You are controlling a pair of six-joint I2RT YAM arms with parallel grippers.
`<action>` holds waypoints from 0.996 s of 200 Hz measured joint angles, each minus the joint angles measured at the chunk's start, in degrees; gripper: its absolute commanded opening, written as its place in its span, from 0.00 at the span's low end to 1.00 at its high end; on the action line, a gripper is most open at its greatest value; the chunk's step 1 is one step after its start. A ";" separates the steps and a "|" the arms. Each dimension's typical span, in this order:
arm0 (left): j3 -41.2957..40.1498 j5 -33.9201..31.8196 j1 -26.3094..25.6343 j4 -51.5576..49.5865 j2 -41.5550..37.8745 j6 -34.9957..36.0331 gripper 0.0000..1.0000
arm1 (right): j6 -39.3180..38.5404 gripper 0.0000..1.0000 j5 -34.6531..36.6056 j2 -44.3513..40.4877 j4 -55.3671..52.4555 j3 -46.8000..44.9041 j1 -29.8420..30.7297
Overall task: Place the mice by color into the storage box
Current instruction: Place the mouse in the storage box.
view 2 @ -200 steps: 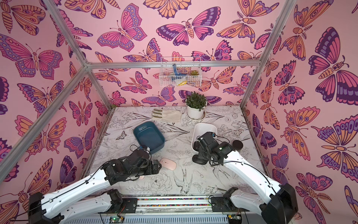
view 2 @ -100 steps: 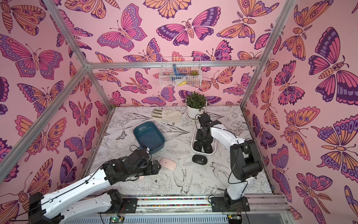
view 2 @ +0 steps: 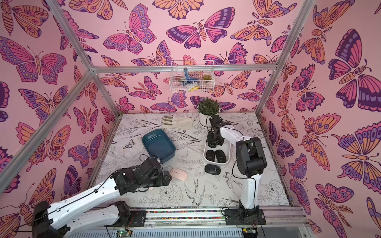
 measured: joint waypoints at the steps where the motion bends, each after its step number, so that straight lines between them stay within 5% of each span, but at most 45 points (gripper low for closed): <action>1: 0.00 0.02 0.00 0.00 0.00 0.00 0.99 | 0.00 0.43 0.00 0.04 0.07 0.02 0.00; 71: 0.11 0.00 0.00 0.00 0.31 0.00 0.99 | -1.09 0.79 -3.85 -0.11 2.71 -3.41 -0.04; 108: 0.44 0.00 0.00 0.02 0.33 0.02 0.99 | -1.11 0.82 -6.34 -11.10 3.69 -10.91 -0.04; 125: 0.68 0.02 0.00 0.02 0.33 0.02 0.99 | -1.18 0.69 -7.17 -18.25 4.52 -14.60 0.04; 154: 0.74 0.00 0.00 0.07 0.31 0.02 0.99 | 0.42 0.17 -7.41 -34.29 6.25 -27.63 0.26; 199: 0.74 0.04 -0.04 0.35 0.28 0.02 0.99 | 7.19 0.04 -5.92 -53.02 7.17 -49.81 0.26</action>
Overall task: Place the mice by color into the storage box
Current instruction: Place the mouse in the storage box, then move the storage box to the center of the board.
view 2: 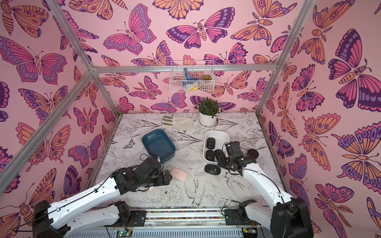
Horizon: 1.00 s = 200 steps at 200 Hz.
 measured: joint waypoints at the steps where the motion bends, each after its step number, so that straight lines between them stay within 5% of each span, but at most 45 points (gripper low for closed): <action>1: 0.00 0.00 0.00 0.02 0.02 0.00 0.99 | 0.22 0.04 0.02 -0.24 0.07 -0.48 -0.02; 125: -0.28 0.04 -0.74 0.15 -2.08 -0.74 0.99 | 3.91 0.00 0.72 16.17 15.87 -4.13 -4.17; 200: -0.37 0.02 -0.74 0.15 -2.21 -0.90 0.99 | 5.05 0.00 -2.43 17.31 22.84 -4.09 -3.13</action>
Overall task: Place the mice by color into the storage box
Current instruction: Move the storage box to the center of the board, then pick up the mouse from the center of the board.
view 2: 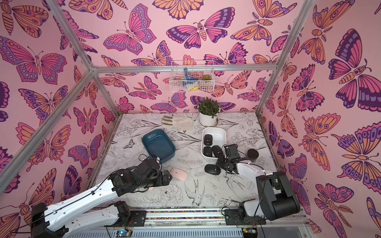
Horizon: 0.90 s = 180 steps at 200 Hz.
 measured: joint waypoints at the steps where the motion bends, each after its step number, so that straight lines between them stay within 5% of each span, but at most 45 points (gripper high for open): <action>1: 0.00 -0.02 0.00 0.00 0.00 0.02 0.99 | 0.02 0.00 -0.02 -0.02 0.07 -0.02 0.02; 102: 0.00 -0.04 0.00 -0.02 0.04 0.02 0.99 | 2.64 0.01 -1.49 -11.58 -2.12 -8.04 9.25; 115: 0.00 -0.04 0.00 0.00 0.04 0.02 0.99 | 2.69 0.14 -1.18 -13.88 -4.59 -8.04 10.36; 145: 0.00 -0.04 0.00 0.00 0.02 0.02 0.99 | 2.12 0.73 0.35 -21.62 -11.78 -7.65 11.06; 180: 0.00 -0.09 0.00 0.00 0.02 0.02 0.99 | -0.90 0.86 0.96 -23.41 -17.77 -3.48 16.46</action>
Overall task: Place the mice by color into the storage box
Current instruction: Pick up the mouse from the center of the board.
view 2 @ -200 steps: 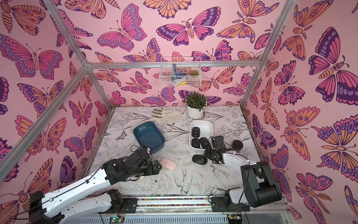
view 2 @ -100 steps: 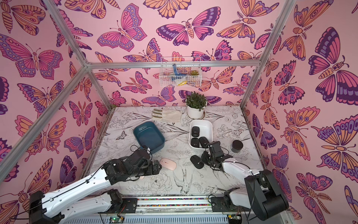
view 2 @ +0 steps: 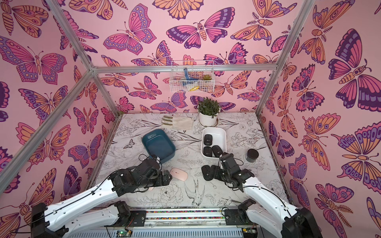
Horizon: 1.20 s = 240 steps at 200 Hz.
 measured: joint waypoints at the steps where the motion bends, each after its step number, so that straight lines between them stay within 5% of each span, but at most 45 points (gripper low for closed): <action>1: 0.00 -0.02 0.00 0.00 0.00 0.00 0.99 | -0.09 0.86 0.07 0.20 -0.13 0.20 0.24; 86: 0.00 -0.15 0.00 0.00 0.02 0.00 0.99 | -7.56 0.86 4.52 21.22 -4.96 10.75 6.27; 215: -0.83 -0.22 0.00 -0.02 -0.79 -0.26 0.99 | -13.35 0.67 7.98 34.14 -8.26 20.83 7.85; 240: -0.83 -0.39 0.00 0.00 -0.79 -0.44 0.99 | -13.79 0.54 8.92 35.54 -8.55 21.24 8.59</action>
